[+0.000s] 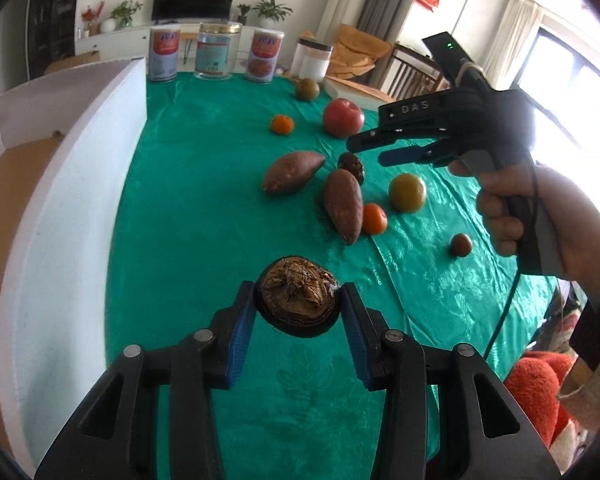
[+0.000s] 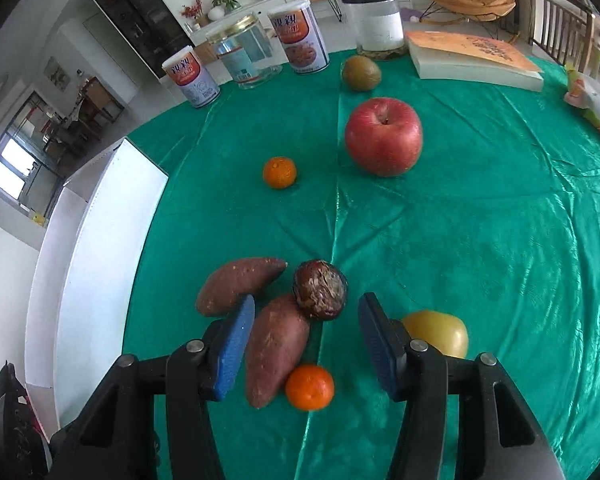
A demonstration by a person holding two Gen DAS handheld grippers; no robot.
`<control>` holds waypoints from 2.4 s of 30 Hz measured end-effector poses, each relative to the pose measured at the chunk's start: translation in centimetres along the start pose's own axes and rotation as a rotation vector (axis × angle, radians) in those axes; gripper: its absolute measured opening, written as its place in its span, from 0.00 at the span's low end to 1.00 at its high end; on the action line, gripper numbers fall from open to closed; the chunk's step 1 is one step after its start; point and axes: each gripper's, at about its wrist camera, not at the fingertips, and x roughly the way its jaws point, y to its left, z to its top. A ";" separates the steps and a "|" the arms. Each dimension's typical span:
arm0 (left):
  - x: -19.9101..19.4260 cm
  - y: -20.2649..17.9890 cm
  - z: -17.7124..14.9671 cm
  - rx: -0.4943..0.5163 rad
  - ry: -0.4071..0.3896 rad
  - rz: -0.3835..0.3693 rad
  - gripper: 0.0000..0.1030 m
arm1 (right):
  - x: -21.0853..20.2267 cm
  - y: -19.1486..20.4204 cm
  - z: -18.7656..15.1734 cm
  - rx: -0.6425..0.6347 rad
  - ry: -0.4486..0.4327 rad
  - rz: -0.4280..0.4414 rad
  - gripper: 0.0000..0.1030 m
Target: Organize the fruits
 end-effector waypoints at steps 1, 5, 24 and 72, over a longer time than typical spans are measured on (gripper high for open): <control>-0.4 0.2 0.0 -0.007 -0.002 0.003 0.42 | 1.0 0.1 0.5 -0.004 0.029 -0.011 0.54; -1.3 0.6 0.1 -0.031 0.008 -0.020 0.42 | 2.9 -0.5 1.2 0.021 0.086 -0.048 0.35; -17.9 11.7 -1.0 -0.226 -0.144 0.196 0.42 | -8.5 20.0 -8.1 -0.237 0.005 0.551 0.24; -8.5 0.9 0.1 0.045 -0.281 0.472 0.74 | -8.3 -21.0 -16.2 0.303 -0.302 -0.496 1.00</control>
